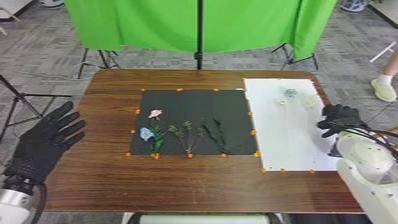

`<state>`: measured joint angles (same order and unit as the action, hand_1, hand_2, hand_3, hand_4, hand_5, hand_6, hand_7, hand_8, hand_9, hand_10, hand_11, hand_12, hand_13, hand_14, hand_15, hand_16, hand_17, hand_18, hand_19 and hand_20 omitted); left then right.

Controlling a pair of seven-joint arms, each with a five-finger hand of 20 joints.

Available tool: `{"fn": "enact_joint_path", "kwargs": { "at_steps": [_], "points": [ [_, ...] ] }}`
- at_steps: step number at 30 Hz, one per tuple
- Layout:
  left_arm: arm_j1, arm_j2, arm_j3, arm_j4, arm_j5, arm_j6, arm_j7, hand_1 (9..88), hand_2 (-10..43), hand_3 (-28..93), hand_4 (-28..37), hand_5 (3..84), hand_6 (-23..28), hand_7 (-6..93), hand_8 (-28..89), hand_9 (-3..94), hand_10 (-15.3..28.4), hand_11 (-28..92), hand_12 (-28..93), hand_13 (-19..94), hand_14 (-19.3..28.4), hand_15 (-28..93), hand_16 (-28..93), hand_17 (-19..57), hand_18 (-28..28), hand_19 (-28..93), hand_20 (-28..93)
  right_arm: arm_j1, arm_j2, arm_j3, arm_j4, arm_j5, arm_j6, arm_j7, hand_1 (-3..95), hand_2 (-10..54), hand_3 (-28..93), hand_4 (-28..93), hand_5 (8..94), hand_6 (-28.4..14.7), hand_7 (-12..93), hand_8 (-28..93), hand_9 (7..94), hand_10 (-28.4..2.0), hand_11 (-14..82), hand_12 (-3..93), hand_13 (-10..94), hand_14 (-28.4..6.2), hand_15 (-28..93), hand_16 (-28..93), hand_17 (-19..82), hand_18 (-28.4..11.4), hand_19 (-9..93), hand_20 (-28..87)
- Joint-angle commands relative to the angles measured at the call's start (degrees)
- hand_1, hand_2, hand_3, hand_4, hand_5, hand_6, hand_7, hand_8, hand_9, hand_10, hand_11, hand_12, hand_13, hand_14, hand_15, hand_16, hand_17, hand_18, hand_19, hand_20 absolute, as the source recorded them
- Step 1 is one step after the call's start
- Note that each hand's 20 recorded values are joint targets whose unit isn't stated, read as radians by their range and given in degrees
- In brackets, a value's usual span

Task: Arrange flowers

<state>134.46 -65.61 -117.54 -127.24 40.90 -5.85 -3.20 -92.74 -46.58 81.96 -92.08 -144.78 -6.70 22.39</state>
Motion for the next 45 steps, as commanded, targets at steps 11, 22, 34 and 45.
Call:
{"fn": "enact_joint_path", "kwargs": {
  "at_steps": [11,22,34,45],
  "points": [
    [1.4,-0.45,-0.54,-0.55,0.02,0.79,-0.68,24.9,-0.6,70,-28.2,23.9,1.6,20.5,-12,19.1,9.5,21,16,13,11.9,32,0,-11.9,18.2,40,7,14.7,-6.0,-13.0,-6.4,-1.2,7.3,-10.5,50.3,-9.5,85,-28,71.1,2.2,49,-15,81.8,-3.3,26.5,47.1,75,-1.1,55,37,36,-16.5,86,38],
    [-0.1,0.00,1.26,0.02,0.08,0.53,-1.54,24.9,-0.6,70,-28.3,24.0,1.6,20.4,-12,19.2,9.5,21,16,13,12.0,33,0,-12.0,18.2,40,7,30.5,-20.0,-31.1,1.9,-6.1,7.2,-21.8,50.0,-9.5,85,-28,70.5,2.6,49,-15,81.7,-3.5,25.6,47.3,74,-0.7,55,37,35,-16.1,86,38],
    [0.5,0.13,0.96,-0.20,-0.01,0.80,-1.63,25.0,-0.5,69,-28.3,24.1,1.6,20.5,-12,19.3,9.6,21,15,13,11.9,32,0,-11.9,18.2,40,7,28.8,-24.8,-36.1,5.8,-13.2,2.4,-24.5,50.0,-9.5,84,-28,69.4,2.7,50,-16,80.4,-3.9,25.1,47.4,72,-0.3,54,38,34,-15.7,85,38],
    [-0.3,0.38,1.63,0.06,0.11,0.62,-2.00,25.0,-0.5,70,-28.2,24.0,1.5,20.5,-12,19.3,9.5,21,16,13,11.8,32,0,-11.9,18.2,40,7,29.3,-27.7,-38.1,8.1,-16.1,2.2,-25.4,50.0,-9.5,84,-28,69.5,3.1,50,-16,80.3,-3.7,25.5,46.8,71,-0.5,55,39,34,-15.7,84,38]
  ]
}}
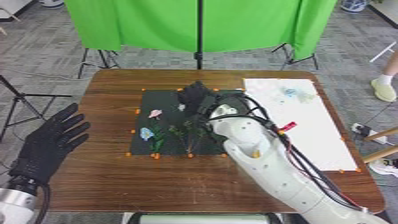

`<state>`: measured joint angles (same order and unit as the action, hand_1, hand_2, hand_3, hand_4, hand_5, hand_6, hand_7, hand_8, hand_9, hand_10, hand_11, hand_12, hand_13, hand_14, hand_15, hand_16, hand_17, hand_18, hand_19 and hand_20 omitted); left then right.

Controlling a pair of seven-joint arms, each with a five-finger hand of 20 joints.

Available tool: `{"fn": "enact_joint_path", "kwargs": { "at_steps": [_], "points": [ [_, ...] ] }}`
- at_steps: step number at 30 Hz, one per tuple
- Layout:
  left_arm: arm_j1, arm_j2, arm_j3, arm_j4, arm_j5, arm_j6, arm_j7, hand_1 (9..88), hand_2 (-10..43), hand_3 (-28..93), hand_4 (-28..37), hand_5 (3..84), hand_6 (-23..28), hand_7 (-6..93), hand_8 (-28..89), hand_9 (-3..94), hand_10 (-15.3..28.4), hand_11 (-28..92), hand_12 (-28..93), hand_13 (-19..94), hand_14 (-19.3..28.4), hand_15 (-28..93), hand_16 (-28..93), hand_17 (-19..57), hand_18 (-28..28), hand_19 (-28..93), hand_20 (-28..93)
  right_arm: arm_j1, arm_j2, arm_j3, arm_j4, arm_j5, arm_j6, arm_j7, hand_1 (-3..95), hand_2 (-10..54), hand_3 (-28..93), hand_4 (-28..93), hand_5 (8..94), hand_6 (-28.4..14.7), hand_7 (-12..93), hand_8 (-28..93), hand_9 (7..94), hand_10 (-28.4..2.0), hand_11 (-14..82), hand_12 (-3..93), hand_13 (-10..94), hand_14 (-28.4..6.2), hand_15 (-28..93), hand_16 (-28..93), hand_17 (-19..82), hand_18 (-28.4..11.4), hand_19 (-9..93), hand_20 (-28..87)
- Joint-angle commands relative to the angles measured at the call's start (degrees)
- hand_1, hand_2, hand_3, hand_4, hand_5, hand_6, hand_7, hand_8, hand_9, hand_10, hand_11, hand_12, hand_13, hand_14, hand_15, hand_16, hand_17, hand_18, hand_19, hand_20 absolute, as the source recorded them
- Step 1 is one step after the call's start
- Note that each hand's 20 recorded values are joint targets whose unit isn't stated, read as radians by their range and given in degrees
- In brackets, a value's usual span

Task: Arrange flowers

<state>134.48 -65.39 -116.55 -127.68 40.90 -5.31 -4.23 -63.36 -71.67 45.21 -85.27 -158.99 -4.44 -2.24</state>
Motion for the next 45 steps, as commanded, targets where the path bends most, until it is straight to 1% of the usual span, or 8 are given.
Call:
{"fn": "enact_joint_path", "kwargs": {
  "at_steps": [1,13,23,28,37,39,42,45],
  "points": [
    [-0.3,0.19,0.68,0.46,0.12,0.16,-0.90,24.9,-0.5,70,-28.2,24.0,1.5,20.5,-12,19.3,9.6,21,16,13,11.9,32,0,-11.9,18.3,40,7,-0.1,-2.8,-1.3,1.4,-2.0,-0.2,-1.0,49.9,-9.5,83,-28,69.3,3.1,50,-16,80.3,-3.7,25.4,46.8,71,-0.5,55,39,34,-15.7,84,38],
    [0.1,0.02,0.62,0.38,0.17,0.07,-0.59,24.9,-0.6,70,-28.3,24.0,1.5,20.4,-12,19.3,9.5,21,16,13,11.9,32,0,-11.9,18.2,40,7,-0.2,-3.2,-1.2,2.4,-3.7,-1.1,-0.5,48.9,-9.4,82,-28,67.1,2.9,48,-16,78.0,-3.2,23.5,46.1,69,0.2,55,39,32,-15.4,83,39],
    [-0.6,0.38,0.60,0.75,0.20,-0.61,-0.94,25.0,-0.5,69,-28.3,24.0,1.5,20.4,-12,19.2,9.5,21,16,13,11.8,32,0,-11.9,18.2,40,7,-0.5,-3.2,-1.3,1.8,-3.7,-2.0,0.4,41.6,-9.5,79,-28,62.4,2.2,47,-17,73.0,-3.7,24.1,44.0,65,-1.7,59,33,30,-15.1,81,40],
    [-0.6,0.27,0.57,0.79,0.18,-0.68,-0.94,25.0,-0.5,69,-28.3,24.1,1.6,20.4,-12,19.2,9.6,21,16,13,11.8,32,0,-12.0,18.2,40,7,-1.1,-3.2,-0.7,1.3,-4.3,-2.7,-0.1,38.3,-9.5,81,-28,61.3,2.3,45,-16,68.8,-4.8,30.6,38.7,63,-2.7,61,28,29,-15.2,81,40],
    [-0.5,0.28,0.44,0.89,0.22,-0.51,-1.04,24.9,-0.6,70,-28.2,24.1,1.6,20.3,-12,19.2,9.5,21,16,13,11.9,32,0,-11.9,18.2,40,7,-1.1,-3.3,-0.5,1.3,-4.9,-3.5,0.1,36.8,-9.5,83,-28,59.7,2.6,43,-16,64.9,-5.7,35.0,35.0,61,-2.9,62,24,28,-14.9,80,41],
    [-0.7,0.32,0.48,0.98,0.19,-0.77,-1.23,24.9,-0.6,70,-28.2,24.1,1.6,20.4,-12,19.2,9.5,21,16,13,11.9,32,0,-11.9,18.2,40,7,-1.0,-3.6,-0.3,1.5,-4.9,-3.6,0.1,36.7,-9.5,83,-28,59.5,2.7,43,-16,64.7,-5.6,35.4,34.4,61,-2.8,62,24,28,-14.9,80,41],
    [-0.5,0.25,0.46,0.85,0.21,-0.67,-1.13,24.9,-0.6,70,-28.3,24.1,1.6,20.4,-12,19.2,9.6,21,16,13,11.9,32,0,-11.9,18.2,40,7,-0.9,-3.8,-0.2,1.5,-5.0,-4.1,0.0,36.5,-9.5,83,-28,59.2,2.9,42,-17,63.9,-5.8,35.9,34.0,60,-3.0,62,24,28,-14.9,80,41],
    [-1.0,0.44,0.63,1.08,0.19,-0.64,-1.29,24.9,-0.6,70,-28.3,24.0,1.6,20.4,-12,19.2,9.6,21,16,13,11.9,32,0,-11.9,18.2,40,7,-0.7,-3.9,-0.1,1.5,-4.6,-4.1,0.4,36.1,-9.5,83,-28,58.5,3.0,41,-18,62.8,-6.0,37.4,32.5,59,-3.1,63,23,27,-14.9,80,41]
  ]
}}
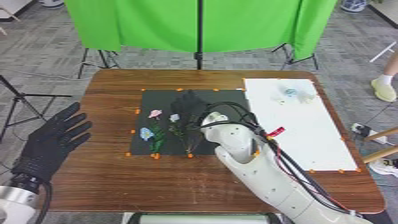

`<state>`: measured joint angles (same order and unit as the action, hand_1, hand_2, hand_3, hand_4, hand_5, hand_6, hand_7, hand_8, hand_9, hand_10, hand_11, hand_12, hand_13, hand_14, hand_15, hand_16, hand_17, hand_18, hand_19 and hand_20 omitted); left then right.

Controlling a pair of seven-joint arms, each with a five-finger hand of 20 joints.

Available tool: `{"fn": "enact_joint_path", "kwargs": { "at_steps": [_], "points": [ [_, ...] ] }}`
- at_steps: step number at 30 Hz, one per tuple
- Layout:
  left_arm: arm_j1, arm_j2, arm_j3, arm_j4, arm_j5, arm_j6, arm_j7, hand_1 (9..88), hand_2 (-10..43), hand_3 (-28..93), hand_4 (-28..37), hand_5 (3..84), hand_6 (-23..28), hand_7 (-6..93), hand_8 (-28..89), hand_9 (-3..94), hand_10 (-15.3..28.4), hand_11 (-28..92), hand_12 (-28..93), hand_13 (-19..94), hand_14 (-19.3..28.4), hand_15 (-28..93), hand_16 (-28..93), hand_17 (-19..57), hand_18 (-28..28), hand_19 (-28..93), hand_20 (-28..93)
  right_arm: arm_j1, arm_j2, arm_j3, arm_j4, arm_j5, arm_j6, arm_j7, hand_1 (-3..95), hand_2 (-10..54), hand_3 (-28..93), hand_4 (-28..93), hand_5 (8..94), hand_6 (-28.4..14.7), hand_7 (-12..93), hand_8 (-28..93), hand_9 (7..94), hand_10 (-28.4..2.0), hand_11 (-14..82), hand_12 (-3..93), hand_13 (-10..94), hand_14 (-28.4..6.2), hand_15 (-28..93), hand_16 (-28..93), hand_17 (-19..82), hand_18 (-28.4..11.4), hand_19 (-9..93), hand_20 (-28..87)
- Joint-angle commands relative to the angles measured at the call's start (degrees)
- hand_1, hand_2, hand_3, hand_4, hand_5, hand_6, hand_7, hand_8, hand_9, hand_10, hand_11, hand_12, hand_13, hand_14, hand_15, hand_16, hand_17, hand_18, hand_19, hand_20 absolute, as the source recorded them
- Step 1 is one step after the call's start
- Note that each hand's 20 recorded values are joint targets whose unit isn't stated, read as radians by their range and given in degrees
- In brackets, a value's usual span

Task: Arrange flowers

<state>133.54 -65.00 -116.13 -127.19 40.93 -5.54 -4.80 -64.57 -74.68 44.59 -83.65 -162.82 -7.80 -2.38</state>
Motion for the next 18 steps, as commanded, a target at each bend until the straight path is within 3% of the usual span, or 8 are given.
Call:
{"fn": "enact_joint_path", "kwargs": {
  "at_steps": [1,9,12,18],
  "points": [
    [-0.2,0.06,0.22,0.64,0.17,-0.41,-0.90,24.9,-0.6,70,-28.3,24.0,1.6,20.4,-12,19.2,9.6,21,16,13,11.9,32,0,-11.9,18.3,40,7,0.4,-0.9,0.7,-0.1,-0.7,-0.7,0.5,35.4,-9.5,84,-28,58.5,3.1,40,-20,61.9,-6.3,38.9,30.9,59,-3.1,63,22,27,-14.8,79,41],
    [0.4,-0.28,-0.01,0.36,0.23,-0.16,-0.71,24.9,-0.6,70,-28.3,24.0,1.6,20.4,-12,19.2,9.6,21,16,13,11.9,32,0,-11.9,18.3,40,7,0.2,-0.6,0.7,-1.4,-1.7,-2.5,0.8,33.7,-9.5,86,-28,56.9,3.1,39,-26,59.7,-6.9,42.2,27.6,57,-3.2,64,21,26,-14.9,79,41],
    [0.4,-0.50,-0.11,0.32,0.22,-0.31,-0.92,25.0,-0.5,69,-28.3,24.0,1.5,20.4,-12,19.2,9.5,21,16,13,11.9,32,0,-12.0,18.2,40,7,0.0,-0.3,0.5,-3.1,-0.7,-5.4,2.6,32.2,-9.5,88,-28,55.8,2.6,39,-26,58.3,-7.6,44.4,24.7,57,-3.2,64,21,25,-15.0,79,41],
    [1.1,-1.30,-0.48,-0.14,0.24,0.01,-0.40,25.0,-0.5,70,-28.2,24.0,1.6,20.4,-12,19.2,9.5,21,16,13,11.9,32,0,-11.9,18.2,40,7,-1.1,2.2,3.1,-7.8,0.8,-5.3,3.8,30.7,-9.5,87,-28,53.2,1.8,38,-25,55.6,-8.1,44.9,23.5,54,-4.2,65,20,24,-15.6,78,42]
  ]
}}
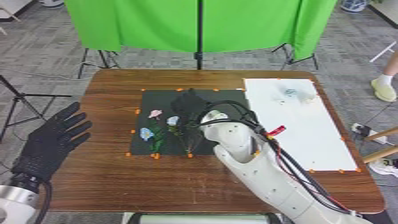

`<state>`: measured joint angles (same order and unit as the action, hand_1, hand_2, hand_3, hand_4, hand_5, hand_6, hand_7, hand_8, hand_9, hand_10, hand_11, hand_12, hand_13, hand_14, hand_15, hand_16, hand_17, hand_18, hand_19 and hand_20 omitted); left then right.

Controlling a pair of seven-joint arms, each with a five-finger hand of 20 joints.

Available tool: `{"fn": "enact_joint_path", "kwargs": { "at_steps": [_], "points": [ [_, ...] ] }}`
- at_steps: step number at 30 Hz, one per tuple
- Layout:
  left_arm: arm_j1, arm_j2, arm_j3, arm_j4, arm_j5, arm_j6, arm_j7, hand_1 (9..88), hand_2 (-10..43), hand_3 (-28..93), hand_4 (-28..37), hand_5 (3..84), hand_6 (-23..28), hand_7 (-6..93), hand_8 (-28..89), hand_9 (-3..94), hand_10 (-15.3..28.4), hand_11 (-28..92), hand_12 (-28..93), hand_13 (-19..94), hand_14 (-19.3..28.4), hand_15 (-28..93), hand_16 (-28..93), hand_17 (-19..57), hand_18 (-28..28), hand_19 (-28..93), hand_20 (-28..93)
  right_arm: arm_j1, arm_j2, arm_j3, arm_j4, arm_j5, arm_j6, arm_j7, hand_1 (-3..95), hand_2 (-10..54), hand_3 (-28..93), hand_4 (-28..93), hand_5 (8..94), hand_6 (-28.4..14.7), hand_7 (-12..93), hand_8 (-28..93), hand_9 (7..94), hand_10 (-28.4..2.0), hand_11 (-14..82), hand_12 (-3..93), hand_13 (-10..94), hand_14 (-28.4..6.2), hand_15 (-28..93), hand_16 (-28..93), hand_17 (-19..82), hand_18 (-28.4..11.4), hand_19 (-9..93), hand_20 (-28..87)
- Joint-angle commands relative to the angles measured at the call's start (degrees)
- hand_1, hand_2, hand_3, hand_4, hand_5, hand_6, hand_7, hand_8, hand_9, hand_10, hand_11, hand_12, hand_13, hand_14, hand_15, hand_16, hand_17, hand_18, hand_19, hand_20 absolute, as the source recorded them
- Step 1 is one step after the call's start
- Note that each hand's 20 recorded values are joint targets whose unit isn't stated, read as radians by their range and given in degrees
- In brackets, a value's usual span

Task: Arrange flowers

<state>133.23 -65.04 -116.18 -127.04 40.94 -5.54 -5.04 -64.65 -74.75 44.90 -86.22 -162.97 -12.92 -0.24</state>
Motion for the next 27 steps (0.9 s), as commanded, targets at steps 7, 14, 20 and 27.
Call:
{"fn": "enact_joint_path", "kwargs": {
  "at_steps": [7,14,20,27],
  "points": [
    [1.9,-1.73,-0.57,-0.52,0.30,0.50,0.47,24.9,-0.6,70,-28.2,24.0,1.6,20.4,-12,19.2,9.5,21,16,13,11.9,32,0,-11.9,18.2,40,7,1.3,10.9,10.8,-3.0,15.4,3.8,6.2,27.7,-9.5,90,-28,47.0,0.1,36,-24,48.7,-9.2,42.1,22.2,47,-5.4,62,18,21,-15.7,74,40],
    [2.6,-1.98,-0.84,-0.70,0.35,0.90,1.75,24.9,-0.6,70,-28.2,24.1,1.6,20.4,-12,19.4,9.6,21,16,13,11.9,32,0,-11.9,18.3,40,7,-3.7,19.8,18.0,-3.0,17.4,9.7,12.1,28.4,-9.5,89,-28,43.9,-0.9,35,-24,46.4,-10.0,39.3,20.8,42,-6.8,54,15,21,-16.3,72,38],
    [2.1,-1.69,-0.71,-0.40,0.26,0.42,1.37,25.0,-0.6,70,-28.3,24.2,1.6,20.5,-12,19.4,9.5,21,16,14,12.0,33,0,-11.9,18.3,40,7,-9.7,24.3,21.8,-4.6,16.9,7.9,13.7,28.0,-9.5,88,-28,40.4,-2.0,32,-22,43.1,-10.1,35.8,19.6,42,-6.2,53,14,20,-16.2,69,37],
    [1.7,-1.39,-0.61,-0.18,0.23,-0.01,1.06,25.0,-0.6,70,-28.3,24.3,1.6,20.6,-12,19.5,9.6,21,16,14,12.0,33,0,-11.9,18.3,40,7,-12.9,25.6,23.5,-4.2,14.3,5.6,15.3,27.1,-9.5,88,-28,36.9,-2.2,31,-21,40.1,-9.4,35.3,19.7,40,-5.7,53,14,19,-15.9,67,35]
  ]
}}
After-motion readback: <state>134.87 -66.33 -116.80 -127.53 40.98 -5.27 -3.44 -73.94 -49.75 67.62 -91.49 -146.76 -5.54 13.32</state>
